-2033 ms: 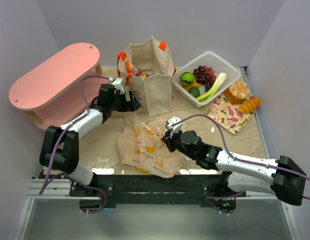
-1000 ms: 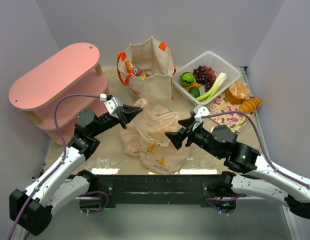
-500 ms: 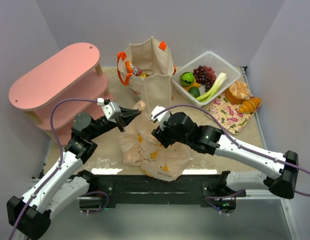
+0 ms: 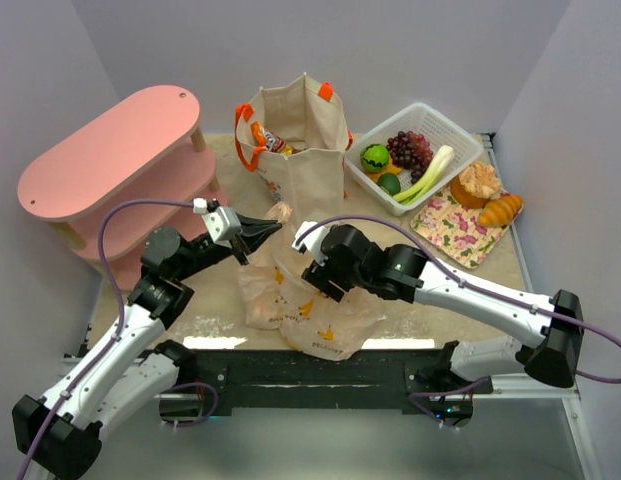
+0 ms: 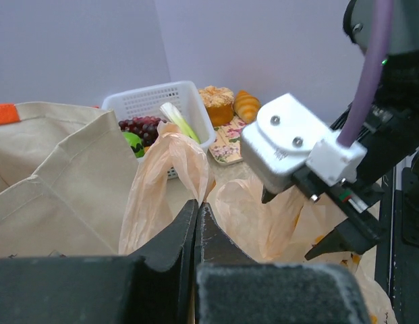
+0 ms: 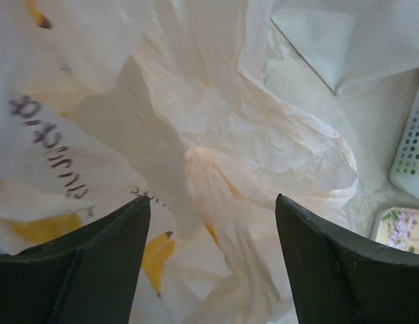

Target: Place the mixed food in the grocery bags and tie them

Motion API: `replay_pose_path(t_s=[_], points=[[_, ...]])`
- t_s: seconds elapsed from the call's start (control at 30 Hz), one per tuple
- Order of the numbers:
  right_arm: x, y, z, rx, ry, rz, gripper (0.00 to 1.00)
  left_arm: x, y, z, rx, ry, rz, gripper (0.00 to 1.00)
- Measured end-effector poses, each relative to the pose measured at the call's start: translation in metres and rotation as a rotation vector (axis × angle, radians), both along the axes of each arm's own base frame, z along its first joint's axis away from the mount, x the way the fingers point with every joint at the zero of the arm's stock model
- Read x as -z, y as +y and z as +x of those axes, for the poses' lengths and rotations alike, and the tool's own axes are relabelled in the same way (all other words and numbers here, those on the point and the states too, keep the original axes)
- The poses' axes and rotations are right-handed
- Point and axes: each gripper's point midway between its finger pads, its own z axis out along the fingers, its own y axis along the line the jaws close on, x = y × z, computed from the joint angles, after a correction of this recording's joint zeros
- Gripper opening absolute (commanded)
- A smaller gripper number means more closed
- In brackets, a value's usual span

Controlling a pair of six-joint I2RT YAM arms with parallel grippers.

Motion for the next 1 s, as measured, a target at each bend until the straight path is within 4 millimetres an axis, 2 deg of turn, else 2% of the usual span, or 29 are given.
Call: replay_pose_path(t_s=[0.13,0.23,0.3,0.4,0.47,0.53,0.63,0.77,0.83,0.93,1.0], points=[[0.016,-0.01,0.01,0.051,-0.017,-0.097,0.72,-0.002,0.001,-0.001,0.0,-0.006,-0.002,0.0],[0.019,-0.018,0.018,0.095,-0.052,-0.147,0.58,-0.003,0.001,-0.002,-0.002,-0.012,-0.003,0.0],[0.019,-0.023,0.024,0.132,-0.081,-0.173,0.41,-0.004,0.003,-0.002,-0.008,-0.017,-0.002,0.0],[0.02,-0.029,0.029,0.174,-0.109,-0.2,0.07,-0.004,0.007,-0.001,-0.037,-0.016,-0.001,0.0],[0.018,-0.031,0.032,0.194,-0.123,-0.209,0.01,-0.004,0.011,0.002,-0.071,-0.023,0.004,0.0],[0.013,-0.032,0.036,0.228,-0.137,-0.193,0.0,-0.005,0.017,0.006,-0.115,-0.032,0.008,0.0],[-0.004,-0.022,0.041,0.28,-0.154,-0.102,0.0,-0.009,0.026,0.011,-0.173,-0.055,0.011,0.0],[-0.052,0.0,0.053,0.367,-0.188,0.16,0.0,-0.016,0.037,0.015,-0.244,-0.096,0.014,0.0],[-0.074,0.003,0.059,0.41,-0.194,0.295,0.0,-0.017,0.041,0.016,-0.266,-0.106,0.016,0.0],[-0.108,-0.002,0.075,0.49,-0.201,0.523,0.0,-0.017,0.046,0.019,-0.302,-0.11,0.021,0.0],[-0.118,-0.018,0.085,0.561,-0.206,0.648,0.0,-0.015,0.051,0.021,-0.329,-0.098,0.025,0.0]])
